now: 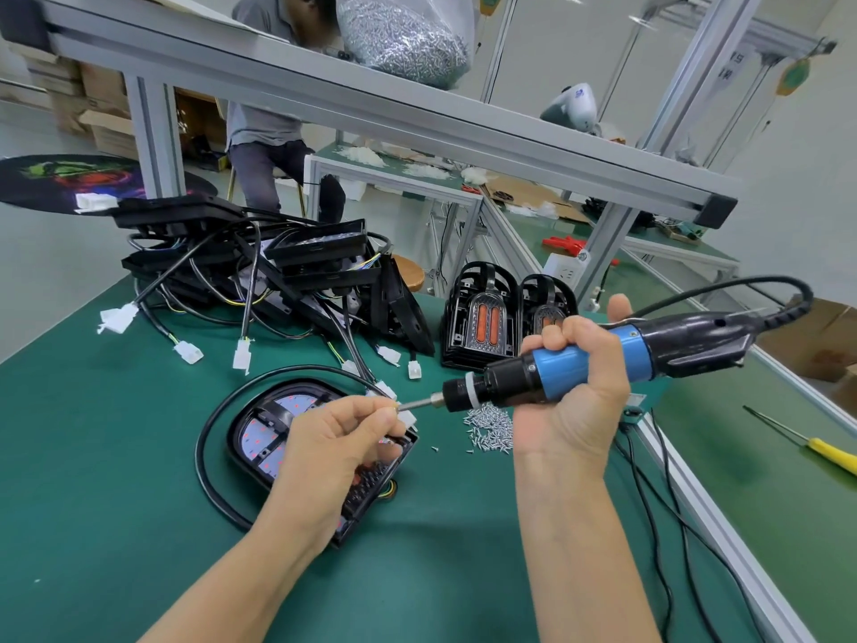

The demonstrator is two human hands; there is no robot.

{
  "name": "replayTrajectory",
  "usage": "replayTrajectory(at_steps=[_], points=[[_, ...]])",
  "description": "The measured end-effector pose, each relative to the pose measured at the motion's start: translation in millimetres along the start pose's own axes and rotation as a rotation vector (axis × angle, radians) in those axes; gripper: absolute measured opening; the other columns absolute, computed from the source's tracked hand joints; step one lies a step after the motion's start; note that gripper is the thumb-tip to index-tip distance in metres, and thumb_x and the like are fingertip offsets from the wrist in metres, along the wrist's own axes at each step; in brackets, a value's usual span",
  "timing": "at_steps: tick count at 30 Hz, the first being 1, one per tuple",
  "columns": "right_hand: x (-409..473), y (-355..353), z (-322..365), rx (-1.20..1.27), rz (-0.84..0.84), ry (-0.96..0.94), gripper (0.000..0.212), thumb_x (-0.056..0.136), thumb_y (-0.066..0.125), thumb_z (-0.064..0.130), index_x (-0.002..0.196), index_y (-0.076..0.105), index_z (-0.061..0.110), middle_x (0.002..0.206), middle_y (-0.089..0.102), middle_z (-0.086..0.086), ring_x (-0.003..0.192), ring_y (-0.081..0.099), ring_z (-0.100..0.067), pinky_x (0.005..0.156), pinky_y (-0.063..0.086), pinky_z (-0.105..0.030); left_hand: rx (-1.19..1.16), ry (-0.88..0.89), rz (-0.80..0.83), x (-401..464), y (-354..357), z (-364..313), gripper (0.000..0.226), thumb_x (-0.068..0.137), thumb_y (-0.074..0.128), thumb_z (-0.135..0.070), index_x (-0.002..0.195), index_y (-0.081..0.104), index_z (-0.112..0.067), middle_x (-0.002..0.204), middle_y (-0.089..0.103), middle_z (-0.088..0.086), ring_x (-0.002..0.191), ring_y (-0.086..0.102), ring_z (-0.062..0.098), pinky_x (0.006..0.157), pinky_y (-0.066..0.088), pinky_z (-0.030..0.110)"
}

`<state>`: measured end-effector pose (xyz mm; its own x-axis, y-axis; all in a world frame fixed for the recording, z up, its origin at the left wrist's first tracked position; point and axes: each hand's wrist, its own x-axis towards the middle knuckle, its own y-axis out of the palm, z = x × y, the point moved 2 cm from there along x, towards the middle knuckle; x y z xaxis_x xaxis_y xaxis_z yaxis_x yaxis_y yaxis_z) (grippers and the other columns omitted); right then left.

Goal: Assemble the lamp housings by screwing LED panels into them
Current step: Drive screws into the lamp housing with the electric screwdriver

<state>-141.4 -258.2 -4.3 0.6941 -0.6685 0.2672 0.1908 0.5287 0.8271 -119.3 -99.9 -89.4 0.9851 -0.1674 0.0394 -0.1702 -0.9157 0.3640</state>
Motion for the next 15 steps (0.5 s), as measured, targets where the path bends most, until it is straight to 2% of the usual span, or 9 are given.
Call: replayTrajectory(at_steps=[4, 7, 11, 13, 15], points=[[-2.1, 2.4, 0.4, -0.01, 0.047, -0.021, 0.042, 0.075, 0.054, -0.001, 0.109, 0.056, 0.024, 0.063, 0.047, 0.005, 0.051, 0.048, -0.007, 0.056, 0.047, -0.021, 0.154, 0.055, 0.02, 1.7, -3.5, -1.9, 0.031, 0.086, 0.062, 0.001, 0.07, 0.076, -0.023, 0.066, 0.07, 0.001, 0.058, 0.063, 0.01, 0.055, 0.048, 0.014], [-2.1, 3.3, -2.0, -0.015, -0.019, -0.043, 0.039, 0.083, 0.051, -0.005, 0.109, 0.057, 0.024, 0.062, 0.048, 0.005, 0.05, 0.048, -0.008, 0.055, 0.047, -0.021, 0.266, 0.112, -0.01, 2.6, -5.8, -1.6, 0.029, 0.085, 0.065, -0.006, 0.075, 0.074, -0.033, 0.069, 0.071, -0.002, 0.06, 0.064, 0.01, 0.054, 0.045, 0.019], [-2.8, 1.6, -4.8, 0.003, -0.076, -0.019, 0.038, 0.087, 0.048, -0.007, 0.107, 0.057, 0.024, 0.061, 0.047, 0.005, 0.049, 0.047, -0.008, 0.054, 0.046, -0.021, 0.205, 0.057, 0.009, 6.6, -9.9, -1.9, 0.025, 0.085, 0.067, -0.008, 0.076, 0.075, -0.03, 0.069, 0.071, 0.001, 0.06, 0.065, 0.015, 0.065, 0.043, 0.038], [-6.5, 2.8, -4.5, -0.013, -0.011, -0.022, 0.038, 0.081, 0.053, -0.002, 0.107, 0.057, 0.025, 0.06, 0.047, 0.006, 0.05, 0.046, -0.008, 0.055, 0.046, -0.021, 0.13, -0.019, 0.113, 7.4, -12.0, -2.2, 0.011, 0.076, 0.075, -0.013, 0.075, 0.075, -0.024, 0.069, 0.069, 0.003, 0.062, 0.063, 0.019, 0.068, 0.047, 0.039], [-8.0, 5.2, -2.6, -0.034, 0.058, -0.042, 0.042, 0.074, 0.053, 0.002, 0.11, 0.056, 0.024, 0.061, 0.045, 0.006, 0.051, 0.045, -0.008, 0.057, 0.045, -0.022, 0.09, -0.075, 0.178, 7.7, -14.0, -2.1, 0.008, 0.069, 0.079, -0.016, 0.075, 0.075, -0.018, 0.07, 0.069, 0.005, 0.064, 0.061, 0.021, 0.069, 0.049, 0.038]])
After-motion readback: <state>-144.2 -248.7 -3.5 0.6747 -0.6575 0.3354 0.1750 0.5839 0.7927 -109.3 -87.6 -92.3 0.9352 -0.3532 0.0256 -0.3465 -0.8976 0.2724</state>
